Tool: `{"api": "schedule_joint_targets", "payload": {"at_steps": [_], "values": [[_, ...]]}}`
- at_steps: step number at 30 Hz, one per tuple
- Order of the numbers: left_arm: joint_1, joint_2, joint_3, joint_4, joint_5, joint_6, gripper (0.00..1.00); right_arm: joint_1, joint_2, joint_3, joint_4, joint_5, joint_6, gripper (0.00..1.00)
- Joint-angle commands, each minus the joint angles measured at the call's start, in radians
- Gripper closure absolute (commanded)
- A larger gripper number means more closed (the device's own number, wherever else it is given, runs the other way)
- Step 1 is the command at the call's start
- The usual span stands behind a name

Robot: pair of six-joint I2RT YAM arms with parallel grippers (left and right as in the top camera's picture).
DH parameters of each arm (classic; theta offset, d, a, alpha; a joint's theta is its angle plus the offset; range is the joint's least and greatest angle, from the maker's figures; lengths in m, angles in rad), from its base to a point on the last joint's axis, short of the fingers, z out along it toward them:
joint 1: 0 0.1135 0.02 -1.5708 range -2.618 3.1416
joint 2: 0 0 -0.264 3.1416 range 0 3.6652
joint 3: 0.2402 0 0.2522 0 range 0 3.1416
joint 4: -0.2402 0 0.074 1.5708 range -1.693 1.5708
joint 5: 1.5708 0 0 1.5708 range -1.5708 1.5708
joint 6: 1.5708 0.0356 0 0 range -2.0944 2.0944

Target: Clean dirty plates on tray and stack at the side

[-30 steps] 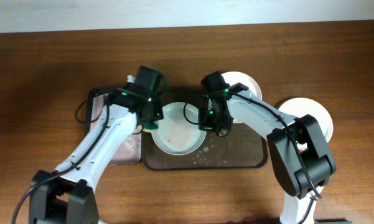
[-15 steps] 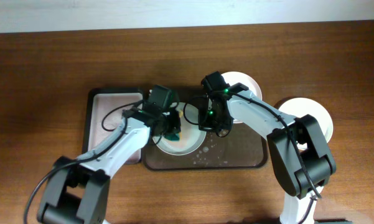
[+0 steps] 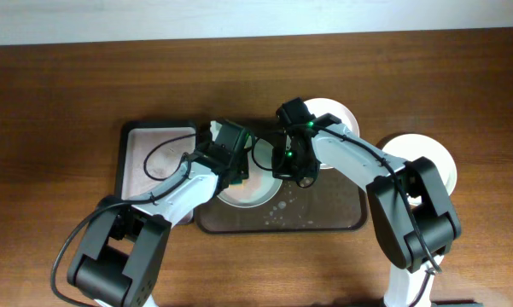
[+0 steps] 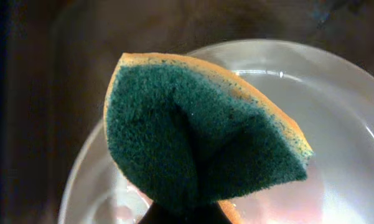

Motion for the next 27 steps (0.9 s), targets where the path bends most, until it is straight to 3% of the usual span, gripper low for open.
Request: {"api": "schedule_joint_targets", "payload": {"at_steps": [1,4,6,8,12,17,27], "values": [[0.009,-0.038,0.042,-0.006,-0.08,0.067,1.0,0.002,-0.001,-0.005,-0.025,-0.001,-0.018,0.96],[0.009,-0.1,0.047,-0.049,-0.071,0.067,1.0,0.002,-0.001,-0.005,-0.029,-0.001,-0.018,0.96],[0.009,-0.15,0.047,-0.104,-0.05,0.067,1.0,0.002,-0.001,-0.005,-0.024,0.0,-0.018,0.83],[0.009,-0.197,0.047,-0.162,-0.047,0.067,1.0,0.002,-0.001,-0.005,-0.017,0.02,-0.018,0.8],[0.038,-0.275,0.047,-0.269,-0.047,0.066,1.0,0.002,-0.001,-0.005,-0.005,0.071,-0.018,0.82],[0.13,-0.282,0.045,-0.36,-0.038,0.064,1.0,0.006,-0.001,-0.008,-0.014,0.065,-0.018,0.94],[0.343,-0.279,-0.021,-0.364,0.074,0.12,1.0,0.056,-0.002,-0.014,-0.03,0.06,-0.018,0.96]]}}
